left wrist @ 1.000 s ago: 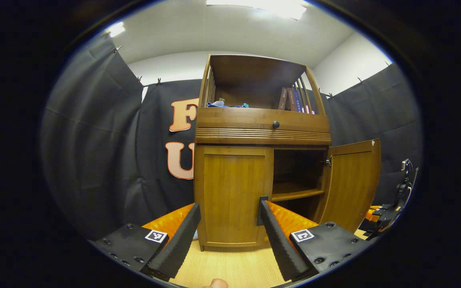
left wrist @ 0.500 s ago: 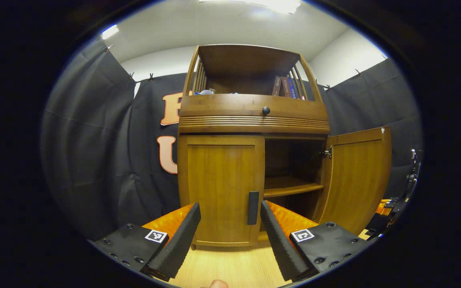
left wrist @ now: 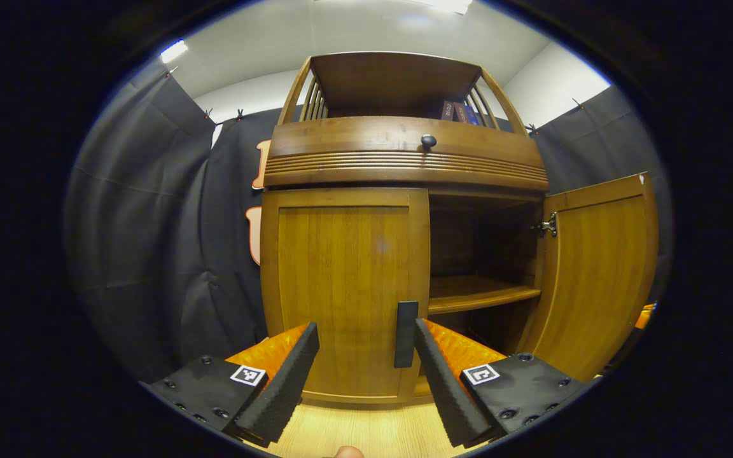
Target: Open the right door of the double-door shoe cabinet with the right hand, and open the left door with the left hand.
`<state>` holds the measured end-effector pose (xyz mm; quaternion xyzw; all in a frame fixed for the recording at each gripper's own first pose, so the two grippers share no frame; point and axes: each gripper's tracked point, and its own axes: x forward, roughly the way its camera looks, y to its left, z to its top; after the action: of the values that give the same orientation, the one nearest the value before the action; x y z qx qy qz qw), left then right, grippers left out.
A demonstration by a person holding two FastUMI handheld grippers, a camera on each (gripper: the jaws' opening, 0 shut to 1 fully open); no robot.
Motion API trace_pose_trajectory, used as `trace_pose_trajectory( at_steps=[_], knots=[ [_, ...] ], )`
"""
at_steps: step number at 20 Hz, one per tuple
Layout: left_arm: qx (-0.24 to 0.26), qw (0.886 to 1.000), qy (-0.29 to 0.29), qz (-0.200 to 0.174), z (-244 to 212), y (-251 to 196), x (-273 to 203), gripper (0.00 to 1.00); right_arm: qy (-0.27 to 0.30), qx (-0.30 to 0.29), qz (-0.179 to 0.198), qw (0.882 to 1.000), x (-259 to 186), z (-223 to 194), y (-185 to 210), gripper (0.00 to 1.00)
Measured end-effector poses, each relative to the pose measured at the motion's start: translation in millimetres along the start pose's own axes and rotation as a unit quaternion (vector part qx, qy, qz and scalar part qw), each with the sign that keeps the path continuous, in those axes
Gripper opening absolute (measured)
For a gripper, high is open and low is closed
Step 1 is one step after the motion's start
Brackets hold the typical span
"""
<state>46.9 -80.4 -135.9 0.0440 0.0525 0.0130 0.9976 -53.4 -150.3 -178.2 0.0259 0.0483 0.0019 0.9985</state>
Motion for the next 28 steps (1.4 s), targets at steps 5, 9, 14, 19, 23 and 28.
trace_pose_trajectory(
  at_steps=[5, 9, 14, 19, 23, 28],
  knots=[
    [-0.013, 1.000, 0.014, -0.020, -27.3, -16.2, 30.1, 0.94, -0.016, -0.015, -0.050, 0.999, -13.6, 10.9, -26.1, 0.10],
    [-0.013, 0.999, 0.020, -0.038, -45.6, -34.3, 57.7, 0.94, -0.018, -0.019, -0.071, 0.997, -25.4, 14.9, -43.5, 0.23],
    [-0.008, 0.999, 0.021, -0.034, -59.7, -39.9, 87.5, 0.94, -0.032, -0.012, -0.108, 0.994, -27.1, 16.8, -62.1, 0.77],
    [-0.026, 0.998, 0.046, -0.017, -85.1, -30.9, 116.1, 0.97, -0.043, -0.017, -0.136, 0.990, -26.4, 18.7, -75.7, 0.99],
    [-0.016, 0.998, 0.051, -0.024, -89.2, -35.9, 124.5, 0.93, -0.046, -0.023, -0.142, 0.989, -28.9, 22.6, -77.6, 0.99],
    [-0.034, 0.997, 0.049, -0.040, -90.2, -55.8, 125.4, 0.60, -0.050, -0.024, -0.146, 0.988, -34.4, 23.8, -76.5, 0.99]
  ],
)
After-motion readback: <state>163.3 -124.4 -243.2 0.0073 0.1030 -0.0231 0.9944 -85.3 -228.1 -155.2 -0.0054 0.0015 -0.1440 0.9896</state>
